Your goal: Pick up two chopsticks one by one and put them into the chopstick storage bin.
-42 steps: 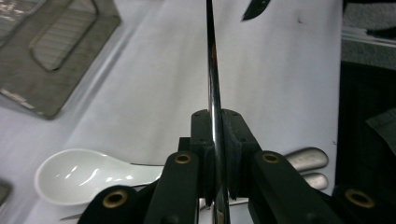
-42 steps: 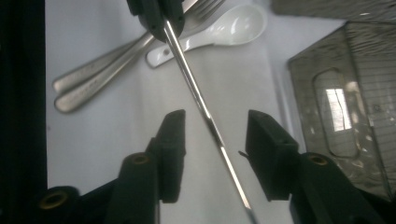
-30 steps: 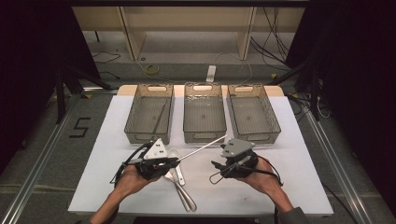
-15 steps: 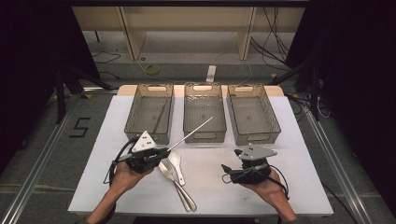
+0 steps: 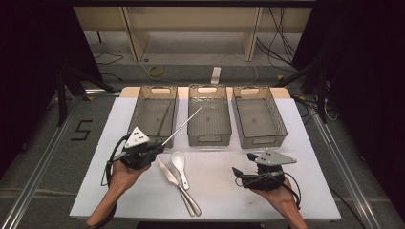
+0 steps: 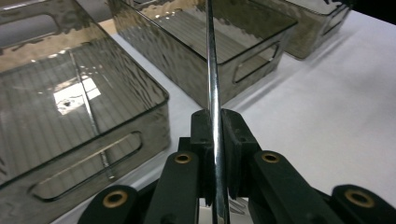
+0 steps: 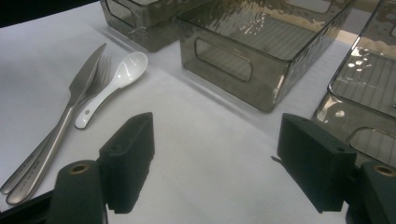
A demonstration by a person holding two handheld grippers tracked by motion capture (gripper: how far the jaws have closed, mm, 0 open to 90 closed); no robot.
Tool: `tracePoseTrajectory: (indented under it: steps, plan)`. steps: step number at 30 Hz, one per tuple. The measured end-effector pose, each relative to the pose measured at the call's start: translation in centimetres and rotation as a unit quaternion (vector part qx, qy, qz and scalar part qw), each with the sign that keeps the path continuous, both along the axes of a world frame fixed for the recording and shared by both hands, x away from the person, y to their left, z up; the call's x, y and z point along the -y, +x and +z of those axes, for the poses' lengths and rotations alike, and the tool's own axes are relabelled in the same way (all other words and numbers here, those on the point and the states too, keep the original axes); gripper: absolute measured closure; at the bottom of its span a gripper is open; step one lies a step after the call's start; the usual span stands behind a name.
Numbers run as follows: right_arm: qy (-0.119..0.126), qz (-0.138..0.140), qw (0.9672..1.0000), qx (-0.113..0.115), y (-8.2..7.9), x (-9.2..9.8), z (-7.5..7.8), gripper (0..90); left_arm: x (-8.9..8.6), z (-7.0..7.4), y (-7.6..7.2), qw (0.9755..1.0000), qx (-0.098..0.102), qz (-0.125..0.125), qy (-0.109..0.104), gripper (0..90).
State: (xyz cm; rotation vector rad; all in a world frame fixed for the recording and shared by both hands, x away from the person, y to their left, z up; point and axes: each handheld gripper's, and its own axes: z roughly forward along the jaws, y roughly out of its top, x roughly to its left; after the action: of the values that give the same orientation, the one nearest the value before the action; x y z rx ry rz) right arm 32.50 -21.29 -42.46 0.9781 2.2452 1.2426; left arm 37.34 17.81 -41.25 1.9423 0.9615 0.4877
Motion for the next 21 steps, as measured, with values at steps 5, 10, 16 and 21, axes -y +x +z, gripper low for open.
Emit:
tracePoseTrajectory:
  steps: [5, 10, 16, 21]
  plan:
    - [0.003, -0.002, 1.0000, 0.004, -0.4, 0.2, 0.0, 28.4, -0.9, 0.2, 1.2, 0.9993, -0.004, 0.028, -0.023, 83.3]
    - [0.000, -0.003, 1.0000, 0.002, -0.8, 0.5, -0.1, 28.5, -2.2, 0.3, 2.7, 0.9968, -0.014, 0.062, -0.048, 83.3]
    - [0.005, -0.005, 1.0000, -0.001, -1.2, 0.7, -0.3, 27.9, -3.3, 0.2, 4.5, 0.9940, -0.015, 0.098, -0.047, 83.3]
    - [0.007, -0.001, 1.0000, -0.004, -1.6, 0.6, -0.5, 27.4, -3.8, 0.1, 5.6, 0.9917, -0.020, 0.116, -0.051, 83.3]
